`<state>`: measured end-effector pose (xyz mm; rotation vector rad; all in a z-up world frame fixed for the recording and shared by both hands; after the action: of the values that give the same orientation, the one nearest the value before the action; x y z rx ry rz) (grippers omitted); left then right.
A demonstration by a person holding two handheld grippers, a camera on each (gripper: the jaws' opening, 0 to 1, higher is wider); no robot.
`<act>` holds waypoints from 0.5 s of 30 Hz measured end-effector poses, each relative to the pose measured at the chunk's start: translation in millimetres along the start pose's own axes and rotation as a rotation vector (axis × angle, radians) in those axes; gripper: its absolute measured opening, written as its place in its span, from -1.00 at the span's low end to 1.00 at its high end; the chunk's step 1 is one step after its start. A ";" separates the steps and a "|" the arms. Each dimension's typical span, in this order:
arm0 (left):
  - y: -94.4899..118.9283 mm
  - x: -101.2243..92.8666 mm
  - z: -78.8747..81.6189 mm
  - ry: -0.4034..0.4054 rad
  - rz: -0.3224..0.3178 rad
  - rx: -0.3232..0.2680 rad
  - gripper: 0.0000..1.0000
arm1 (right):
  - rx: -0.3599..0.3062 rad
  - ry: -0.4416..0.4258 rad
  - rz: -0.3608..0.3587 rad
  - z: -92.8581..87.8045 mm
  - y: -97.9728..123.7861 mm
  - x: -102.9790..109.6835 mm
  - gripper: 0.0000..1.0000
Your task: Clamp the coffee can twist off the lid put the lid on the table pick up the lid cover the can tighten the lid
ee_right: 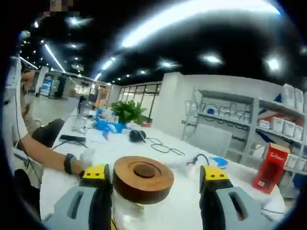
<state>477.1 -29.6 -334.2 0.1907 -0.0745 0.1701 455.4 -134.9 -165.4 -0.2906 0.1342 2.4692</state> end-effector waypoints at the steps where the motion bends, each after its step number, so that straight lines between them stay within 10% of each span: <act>1: 0.0 0.0 0.0 0.000 0.000 0.000 -0.13 | -0.056 -0.073 0.087 1.4 2.2 -2.7 0.39; 4: -0.1 0.1 0.0 0.000 -0.001 0.000 -0.13 | -0.112 -0.169 0.291 4.1 11.0 -6.5 0.36; 15: -0.6 0.5 -0.2 0.000 -0.004 -0.001 -0.13 | -0.076 -0.230 0.530 -3.0 6.2 -23.7 0.36</act>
<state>477.7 -30.1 -334.4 0.1902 -0.0745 0.1664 470.3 -154.3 -162.5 0.0053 0.0187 3.0160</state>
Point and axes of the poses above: the point that each gripper's makers call its tool centre point, and the gripper's own axes: y roughly backward along the fingers, x roughly to its left, z roughly out of its top, the point moved 6 cm from there along y, roughly backward along the fingers, and after that the axes turned 1 degree about x, right-handed, at the moved point
